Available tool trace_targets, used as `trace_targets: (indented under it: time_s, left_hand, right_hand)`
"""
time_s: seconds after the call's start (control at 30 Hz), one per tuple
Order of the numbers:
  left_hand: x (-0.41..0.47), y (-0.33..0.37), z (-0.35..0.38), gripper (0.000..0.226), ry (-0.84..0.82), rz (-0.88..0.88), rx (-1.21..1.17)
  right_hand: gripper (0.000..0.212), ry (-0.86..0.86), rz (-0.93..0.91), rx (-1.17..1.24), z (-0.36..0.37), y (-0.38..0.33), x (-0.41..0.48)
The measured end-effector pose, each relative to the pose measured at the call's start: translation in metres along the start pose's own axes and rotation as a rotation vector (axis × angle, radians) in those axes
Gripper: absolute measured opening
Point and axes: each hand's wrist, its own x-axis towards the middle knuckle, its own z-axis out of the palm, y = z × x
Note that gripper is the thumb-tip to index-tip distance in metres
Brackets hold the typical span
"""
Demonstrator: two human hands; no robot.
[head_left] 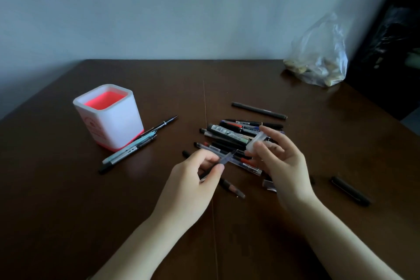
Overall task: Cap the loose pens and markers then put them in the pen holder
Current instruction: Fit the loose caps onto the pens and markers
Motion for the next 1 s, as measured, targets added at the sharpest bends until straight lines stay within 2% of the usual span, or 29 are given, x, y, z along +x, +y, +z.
trace_targets:
  time_s: [0.2,0.57,0.87,0.93,1.0]
  left_hand:
    - [-0.002,0.002,0.002,0.010,-0.039,0.038,-0.007]
    - [-0.004,0.010,0.001,0.008,-0.031,0.104,0.019]
    - [-0.005,0.010,0.001,0.012,0.011,0.140,-0.008]
    - [-0.005,0.008,0.000,0.011,0.029,0.141,-0.002]
    - [-0.003,0.006,-0.001,0.010,0.040,0.135,0.005]
  right_hand:
    - [0.032,0.000,0.030,0.037,0.000,0.000,-0.005]
    - [0.026,-0.022,0.067,0.119,0.001,-0.003,-0.008]
    - [0.026,-0.084,0.413,0.657,-0.007,-0.003,0.001]
    - [0.025,-0.105,0.411,0.595,-0.008,-0.003,0.001]
    - [0.027,-0.111,0.334,0.390,-0.009,-0.001,0.001]
